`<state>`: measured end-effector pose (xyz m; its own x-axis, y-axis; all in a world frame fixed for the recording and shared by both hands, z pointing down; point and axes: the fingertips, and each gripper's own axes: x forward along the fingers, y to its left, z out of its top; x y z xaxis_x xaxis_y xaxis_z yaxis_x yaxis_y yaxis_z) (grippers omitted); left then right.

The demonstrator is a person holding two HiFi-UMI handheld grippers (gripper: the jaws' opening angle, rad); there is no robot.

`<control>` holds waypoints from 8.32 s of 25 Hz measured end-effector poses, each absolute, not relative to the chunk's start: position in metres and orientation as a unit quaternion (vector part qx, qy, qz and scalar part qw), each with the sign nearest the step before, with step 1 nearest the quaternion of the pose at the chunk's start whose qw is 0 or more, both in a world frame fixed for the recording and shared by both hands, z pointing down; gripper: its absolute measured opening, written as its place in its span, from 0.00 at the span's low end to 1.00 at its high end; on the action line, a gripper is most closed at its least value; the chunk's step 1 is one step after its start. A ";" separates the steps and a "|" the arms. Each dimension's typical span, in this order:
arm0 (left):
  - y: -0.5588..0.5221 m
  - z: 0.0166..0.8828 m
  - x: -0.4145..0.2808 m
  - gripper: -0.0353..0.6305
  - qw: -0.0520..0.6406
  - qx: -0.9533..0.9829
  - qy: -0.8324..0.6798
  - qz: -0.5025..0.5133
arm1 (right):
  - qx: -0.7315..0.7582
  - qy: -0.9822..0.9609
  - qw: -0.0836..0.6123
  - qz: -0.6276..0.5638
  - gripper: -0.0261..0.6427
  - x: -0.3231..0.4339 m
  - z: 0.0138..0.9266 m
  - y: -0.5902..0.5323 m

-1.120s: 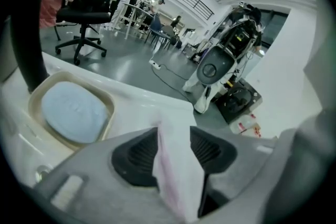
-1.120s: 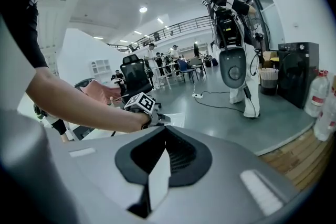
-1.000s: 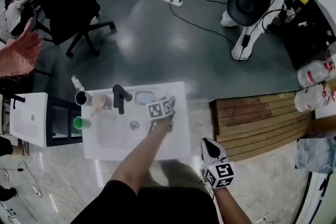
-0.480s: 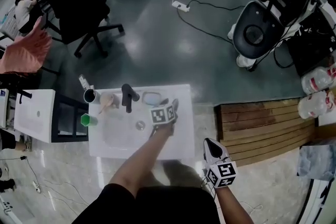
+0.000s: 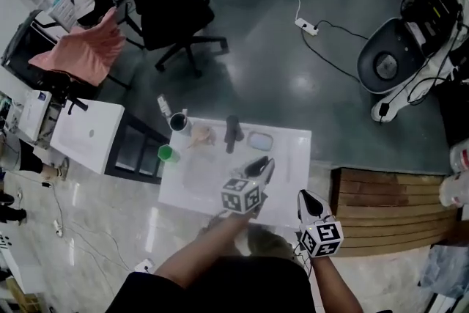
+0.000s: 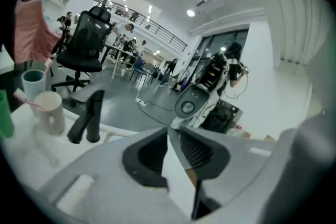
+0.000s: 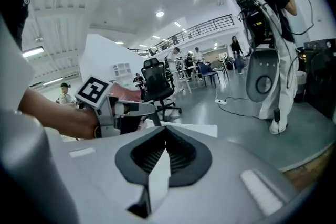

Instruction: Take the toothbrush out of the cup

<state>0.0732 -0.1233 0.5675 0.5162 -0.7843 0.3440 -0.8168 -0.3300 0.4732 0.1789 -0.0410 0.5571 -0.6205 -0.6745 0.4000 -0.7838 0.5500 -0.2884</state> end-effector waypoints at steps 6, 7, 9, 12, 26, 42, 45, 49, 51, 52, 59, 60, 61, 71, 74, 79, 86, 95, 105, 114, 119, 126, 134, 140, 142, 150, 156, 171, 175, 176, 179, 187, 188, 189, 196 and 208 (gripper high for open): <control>-0.073 0.539 -0.034 0.09 0.276 0.781 -0.559 -0.001 | 0.361 -0.901 0.139 0.195 0.04 0.096 0.549 -0.038; -0.068 0.538 -0.055 0.08 0.276 0.772 -0.573 -0.006 | 0.355 -0.904 0.141 0.194 0.04 0.084 0.548 -0.038; -0.062 0.536 -0.095 0.07 0.274 0.756 -0.595 -0.011 | 0.347 -0.906 0.145 0.193 0.04 0.060 0.548 -0.037; -0.066 0.533 -0.144 0.07 0.264 0.744 -0.614 -0.008 | 0.342 -0.907 0.151 0.194 0.04 0.030 0.546 -0.036; -0.156 0.550 -0.291 0.14 0.237 0.750 -0.609 0.101 | 0.355 -0.904 0.164 0.172 0.04 -0.100 0.526 -0.063; -0.225 0.609 -0.316 0.19 0.263 0.771 -0.545 0.196 | 0.405 -0.875 0.178 0.197 0.04 -0.141 0.543 -0.089; -0.230 0.616 -0.316 0.19 0.270 0.772 -0.539 0.201 | 0.410 -0.872 0.179 0.200 0.04 -0.143 0.545 -0.094; -0.233 0.621 -0.317 0.19 0.273 0.773 -0.533 0.209 | 0.416 -0.868 0.179 0.202 0.04 -0.143 0.545 -0.101; -0.235 0.623 -0.316 0.19 0.274 0.772 -0.532 0.214 | 0.418 -0.867 0.177 0.202 0.04 -0.140 0.544 -0.105; -0.235 0.624 -0.316 0.19 0.274 0.771 -0.532 0.216 | 0.420 -0.867 0.177 0.203 0.04 -0.139 0.543 -0.106; -0.236 0.628 -0.314 0.18 0.268 0.771 -0.528 0.234 | 0.425 -0.863 0.176 0.212 0.04 -0.132 0.548 -0.107; -0.237 0.628 -0.313 0.17 0.267 0.771 -0.527 0.237 | 0.424 -0.862 0.176 0.213 0.04 -0.131 0.548 -0.107; -0.238 0.629 -0.313 0.17 0.267 0.771 -0.526 0.239 | 0.424 -0.862 0.176 0.215 0.04 -0.131 0.549 -0.108; -0.242 0.634 -0.317 0.12 0.274 0.763 -0.524 0.261 | 0.431 -0.858 0.171 0.221 0.04 -0.124 0.551 -0.111; -0.243 0.634 -0.316 0.11 0.272 0.759 -0.528 0.267 | 0.433 -0.857 0.169 0.221 0.04 -0.120 0.551 -0.111; -0.245 0.628 -0.313 0.09 0.255 0.763 -0.526 0.274 | 0.437 -0.855 0.168 0.223 0.04 -0.113 0.551 -0.110; -0.240 0.621 -0.315 0.08 0.245 0.760 -0.536 0.273 | 0.437 -0.856 0.165 0.223 0.04 -0.105 0.550 -0.107; -0.232 0.600 -0.308 0.08 0.227 0.765 -0.547 0.252 | 0.425 -0.863 0.161 0.221 0.04 -0.100 0.550 -0.100; -0.217 0.563 -0.305 0.08 0.197 0.758 -0.576 0.236 | 0.410 -0.873 0.160 0.212 0.04 -0.085 0.543 -0.086; -0.196 0.524 -0.299 0.08 0.168 0.747 -0.604 0.221 | 0.382 -0.890 0.150 0.199 0.04 -0.077 0.535 -0.077; -0.184 0.501 -0.297 0.08 0.157 0.739 -0.622 0.206 | 0.362 -0.899 0.142 0.202 0.04 -0.074 0.534 -0.070; -0.162 0.463 -0.275 0.08 0.130 0.741 -0.630 0.192 | 0.350 -0.907 0.124 0.199 0.04 -0.062 0.522 -0.065; -0.152 0.437 -0.216 0.08 0.122 0.753 -0.624 0.172 | 0.359 -0.906 0.102 0.199 0.04 -0.026 0.506 -0.059; -0.149 0.444 -0.149 0.08 0.122 0.767 -0.608 0.164 | 0.375 -0.901 0.090 0.197 0.04 0.024 0.508 -0.050; -0.148 0.445 -0.125 0.08 0.121 0.774 -0.600 0.162 | 0.384 -0.898 0.088 0.197 0.04 0.042 0.508 -0.046; -0.146 0.443 -0.043 0.08 0.119 0.801 -0.568 0.148 | 0.419 -0.884 0.076 0.194 0.04 0.099 0.504 -0.030; -0.136 0.440 0.008 0.08 0.120 0.822 -0.536 0.148 | 0.445 -0.871 0.071 0.195 0.04 0.136 0.503 -0.012; -0.119 0.521 0.126 0.08 0.175 0.860 -0.445 0.181 | 0.510 -0.825 0.072 0.232 0.04 0.215 0.542 0.009; -0.113 0.549 0.149 0.08 0.203 0.863 -0.422 0.188 | 0.522 -0.815 0.073 0.240 0.04 0.227 0.551 0.012; -0.113 0.557 0.152 0.08 0.213 0.862 -0.418 0.189 | 0.525 -0.812 0.075 0.242 0.04 0.229 0.554 0.012; -0.114 0.579 0.161 0.08 0.242 0.858 -0.410 0.193 | 0.535 -0.803 0.080 0.250 0.04 0.240 0.564 0.012; -0.121 0.621 0.185 0.08 0.286 0.849 -0.393 0.209 | 0.552 -0.788 0.085 0.258 0.04 0.274 0.580 0.004; -0.123 0.623 0.187 0.08 0.289 0.848 -0.391 0.211 | 0.556 -0.785 0.085 0.259 0.04 0.279 0.581 0.002; -0.124 0.626 0.189 0.08 0.292 0.847 -0.390 0.213 | 0.560 -0.783 0.084 0.260 0.04 0.284 0.581 0.000; -0.140 0.645 0.188 0.08 0.295 0.839 -0.392 0.236 | 0.575 -0.769 0.089 0.264 0.04 0.307 0.586 -0.010; -0.171 0.662 0.188 0.08 0.315 0.830 -0.395 0.236 | 0.568 -0.771 0.092 0.274 0.04 0.306 0.595 -0.028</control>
